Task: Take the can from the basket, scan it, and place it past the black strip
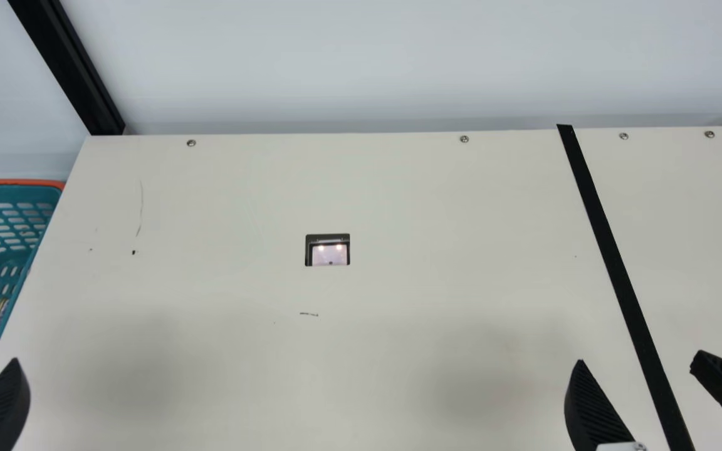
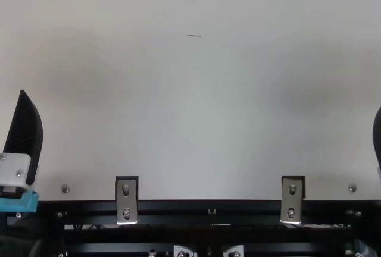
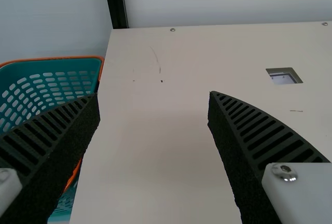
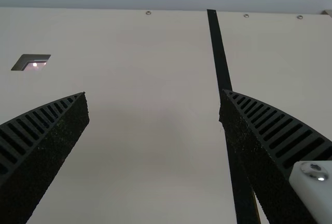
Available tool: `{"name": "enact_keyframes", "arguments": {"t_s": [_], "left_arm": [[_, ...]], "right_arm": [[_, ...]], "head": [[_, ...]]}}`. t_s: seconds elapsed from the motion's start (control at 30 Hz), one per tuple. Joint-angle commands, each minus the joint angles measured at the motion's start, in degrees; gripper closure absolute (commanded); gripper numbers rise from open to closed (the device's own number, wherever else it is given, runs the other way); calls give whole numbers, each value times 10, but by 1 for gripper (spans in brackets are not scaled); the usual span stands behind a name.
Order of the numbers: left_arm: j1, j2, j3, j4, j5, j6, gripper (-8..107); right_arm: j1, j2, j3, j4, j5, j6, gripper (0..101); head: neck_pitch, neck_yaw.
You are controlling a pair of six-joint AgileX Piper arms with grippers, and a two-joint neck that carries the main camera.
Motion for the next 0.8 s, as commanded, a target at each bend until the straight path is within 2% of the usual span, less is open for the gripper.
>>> {"name": "enact_keyframes", "arguments": {"t_s": [0.0, 0.77], "left_arm": [[0, 0, 0, 0, 0, 0, 9], [0, 0, 0, 0, 0, 0, 9]], "right_arm": [[0, 0, 0, 0, 0, 0, 0], [0, 0, 0, 0, 0, 0, 0]], "head": [[-17, 8], [-17, 8]]}}
